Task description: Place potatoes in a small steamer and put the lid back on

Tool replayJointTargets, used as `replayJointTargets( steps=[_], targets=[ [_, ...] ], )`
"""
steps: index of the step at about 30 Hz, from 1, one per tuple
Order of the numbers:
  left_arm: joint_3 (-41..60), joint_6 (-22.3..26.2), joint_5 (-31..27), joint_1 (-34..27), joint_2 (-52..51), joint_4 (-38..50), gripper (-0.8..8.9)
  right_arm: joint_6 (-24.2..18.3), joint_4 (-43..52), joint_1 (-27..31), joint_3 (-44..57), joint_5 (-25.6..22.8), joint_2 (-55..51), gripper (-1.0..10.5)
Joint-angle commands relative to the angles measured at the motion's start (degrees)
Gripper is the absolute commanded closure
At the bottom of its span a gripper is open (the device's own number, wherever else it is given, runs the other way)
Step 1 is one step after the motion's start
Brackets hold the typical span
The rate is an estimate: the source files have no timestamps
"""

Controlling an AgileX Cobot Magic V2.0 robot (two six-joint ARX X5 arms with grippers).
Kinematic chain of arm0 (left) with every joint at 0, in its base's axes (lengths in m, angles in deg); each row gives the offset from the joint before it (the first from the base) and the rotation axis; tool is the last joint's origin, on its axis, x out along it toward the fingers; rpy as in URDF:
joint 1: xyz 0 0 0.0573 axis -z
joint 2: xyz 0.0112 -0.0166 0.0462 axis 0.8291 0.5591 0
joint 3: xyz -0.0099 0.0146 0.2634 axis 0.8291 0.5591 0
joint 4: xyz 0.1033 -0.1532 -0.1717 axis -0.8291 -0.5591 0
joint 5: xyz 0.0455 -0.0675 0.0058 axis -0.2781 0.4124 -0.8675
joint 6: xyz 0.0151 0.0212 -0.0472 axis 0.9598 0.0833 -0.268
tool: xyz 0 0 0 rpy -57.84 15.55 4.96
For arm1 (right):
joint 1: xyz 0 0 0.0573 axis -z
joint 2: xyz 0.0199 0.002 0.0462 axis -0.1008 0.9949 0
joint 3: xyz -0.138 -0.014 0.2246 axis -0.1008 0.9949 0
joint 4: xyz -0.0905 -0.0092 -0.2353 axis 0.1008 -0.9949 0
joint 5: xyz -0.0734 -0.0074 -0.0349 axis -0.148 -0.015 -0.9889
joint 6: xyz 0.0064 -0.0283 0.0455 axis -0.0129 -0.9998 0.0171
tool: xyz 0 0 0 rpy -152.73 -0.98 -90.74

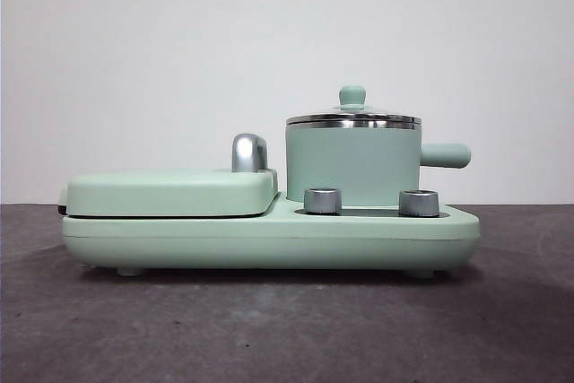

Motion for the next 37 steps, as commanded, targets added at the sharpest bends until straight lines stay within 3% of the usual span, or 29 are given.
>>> replayJointTargets(
  steps=[1, 37],
  targets=[
    [1.11, 0.28, -0.17, -0.04, -0.11, -0.31, 8.08, -1.84, 1.51, -0.48, 1.55, -0.15, -0.20, 9.3],
    [1.11, 0.28, -0.17, -0.04, -0.11, -0.31, 8.08, -3.06, 2.73, -1.84, 2.19, -1.44, -0.20, 9.3]
  ],
)
